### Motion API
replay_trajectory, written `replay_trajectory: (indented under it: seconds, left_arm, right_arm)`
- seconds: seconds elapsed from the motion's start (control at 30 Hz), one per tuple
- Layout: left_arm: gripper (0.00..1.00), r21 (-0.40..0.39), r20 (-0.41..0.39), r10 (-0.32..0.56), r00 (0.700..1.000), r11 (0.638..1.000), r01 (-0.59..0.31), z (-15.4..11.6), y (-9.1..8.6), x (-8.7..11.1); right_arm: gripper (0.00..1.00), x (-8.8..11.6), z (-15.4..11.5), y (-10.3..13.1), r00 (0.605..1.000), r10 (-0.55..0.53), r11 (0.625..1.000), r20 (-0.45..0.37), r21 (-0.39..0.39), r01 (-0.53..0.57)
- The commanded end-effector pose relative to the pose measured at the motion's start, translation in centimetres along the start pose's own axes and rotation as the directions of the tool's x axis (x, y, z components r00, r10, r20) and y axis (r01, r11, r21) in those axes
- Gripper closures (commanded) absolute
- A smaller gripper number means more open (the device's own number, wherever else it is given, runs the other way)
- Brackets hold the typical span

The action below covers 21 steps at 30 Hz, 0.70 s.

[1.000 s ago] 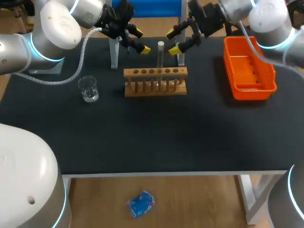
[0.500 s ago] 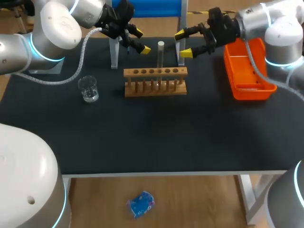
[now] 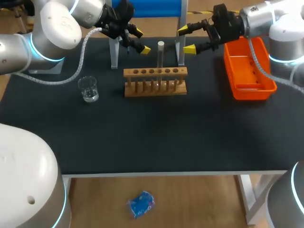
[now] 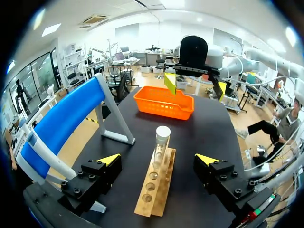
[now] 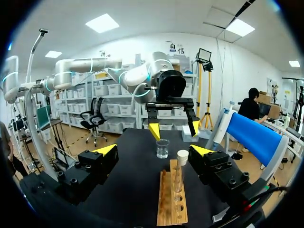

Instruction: Invert the test tube, pick up the pipette, mount the tip to pipette, aspirate from beaker and dispense into the tube, eject the tip, return the pipette, and cap with the stopper.

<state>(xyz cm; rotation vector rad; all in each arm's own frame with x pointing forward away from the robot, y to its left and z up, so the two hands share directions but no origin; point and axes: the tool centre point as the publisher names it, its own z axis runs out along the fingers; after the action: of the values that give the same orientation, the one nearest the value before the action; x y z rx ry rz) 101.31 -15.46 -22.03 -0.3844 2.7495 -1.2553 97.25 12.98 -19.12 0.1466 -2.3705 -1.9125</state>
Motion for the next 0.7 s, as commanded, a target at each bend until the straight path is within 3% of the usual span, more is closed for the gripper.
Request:
replay_trajectory:
  seconds: [0.03, 0.37, 0.5, 0.7]
  left_arm:
    - [0.0, -0.006, -0.003, -0.002, 1.0, 1.0, 0.002, -0.1, -0.1, 0.0]
    - [0.0, -0.006, -0.003, -0.002, 1.0, 1.0, 0.002, -0.1, -0.1, 0.0]
    - [0.0, -0.002, 0.051, -0.04, 0.998, 0.999, 0.04, -0.9, -0.4, 0.1]
    - [0.0, 0.029, 0.157, -0.136, 0.978, 0.991, 0.133, -2.6, -0.5, -0.2]
  right_arm:
    - [0.0, 0.1, 0.0, 0.0, 1.0, 0.0, 1.0, 0.001, 0.001, 0.0]
    - [0.0, 0.1, 0.0, 0.0, 1.0, 0.0, 1.0, 0.001, 0.001, 0.0]
    - [0.0, 0.1, 0.0, 0.0, 1.0, 0.0, 1.0, 0.001, 0.001, 0.0]
    - [0.0, 0.5, -1.6, -0.4, 0.995, 0.047, 0.999, 0.089, -0.02, -0.046]
